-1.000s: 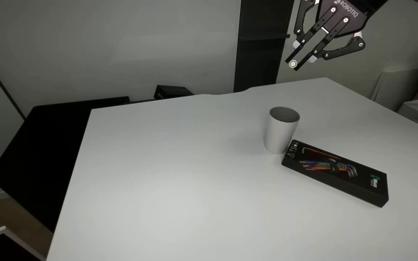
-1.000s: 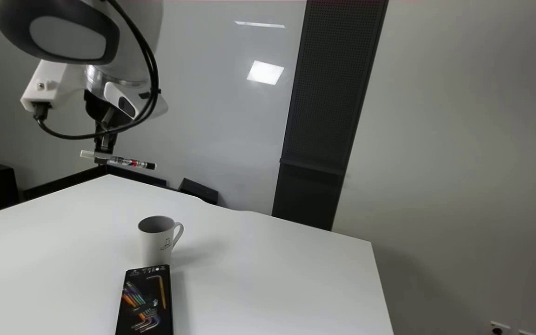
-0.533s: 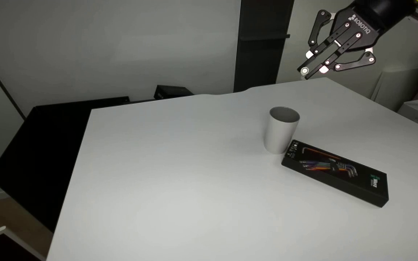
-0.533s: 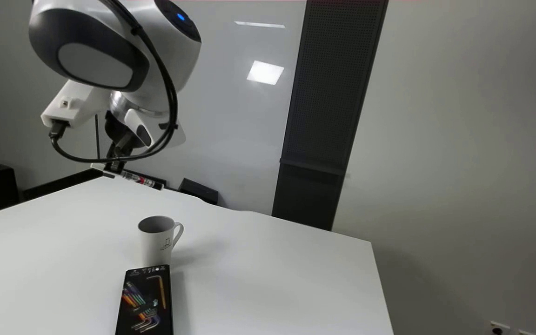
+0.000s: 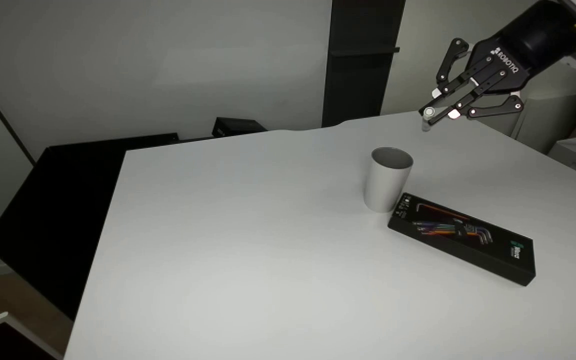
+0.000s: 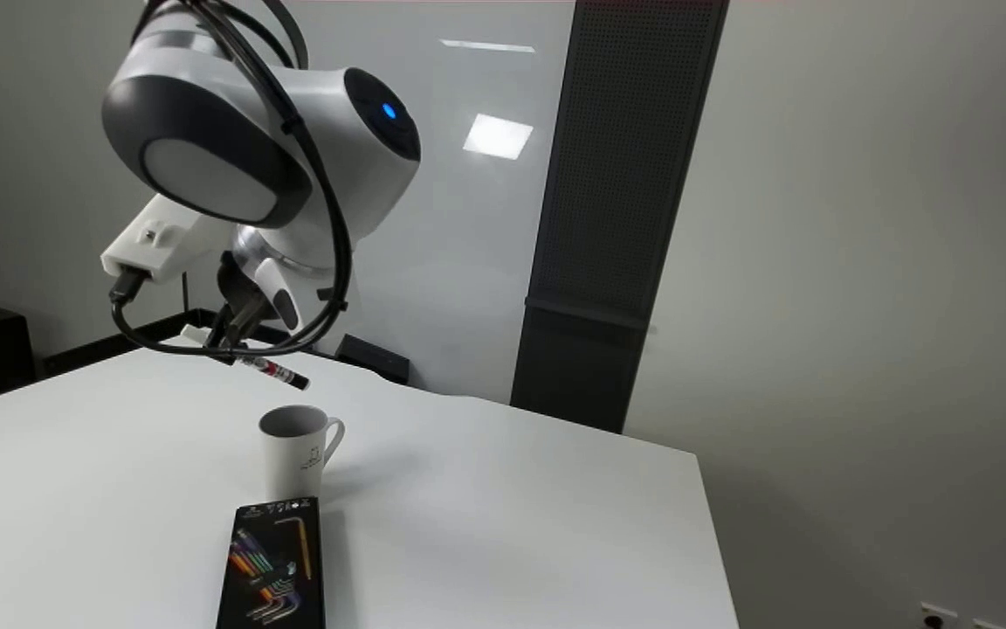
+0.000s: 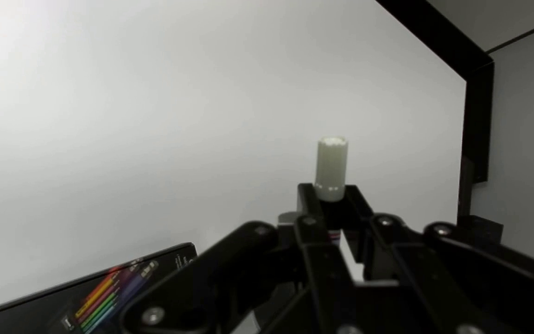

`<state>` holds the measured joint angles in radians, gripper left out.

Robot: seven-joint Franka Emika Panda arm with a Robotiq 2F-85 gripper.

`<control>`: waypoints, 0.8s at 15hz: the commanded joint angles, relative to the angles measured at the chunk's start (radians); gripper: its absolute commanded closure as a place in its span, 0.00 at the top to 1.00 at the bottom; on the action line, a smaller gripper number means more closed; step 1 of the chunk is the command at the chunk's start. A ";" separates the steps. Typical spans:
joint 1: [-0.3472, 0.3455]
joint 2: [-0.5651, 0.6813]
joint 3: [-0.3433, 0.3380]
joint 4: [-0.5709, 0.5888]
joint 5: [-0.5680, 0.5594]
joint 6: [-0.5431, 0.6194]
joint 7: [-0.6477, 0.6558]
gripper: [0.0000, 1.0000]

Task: Put the marker into the mug.

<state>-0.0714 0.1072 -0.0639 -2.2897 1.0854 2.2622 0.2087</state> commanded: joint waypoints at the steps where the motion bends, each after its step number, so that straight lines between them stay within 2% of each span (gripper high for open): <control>1: -0.018 0.038 -0.008 0.029 0.090 -0.051 -0.067 0.07; 12: -0.048 0.115 -0.030 0.092 0.201 -0.161 -0.149 0.07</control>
<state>-0.1101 0.1903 -0.0884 -2.2354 1.2344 2.1447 0.0843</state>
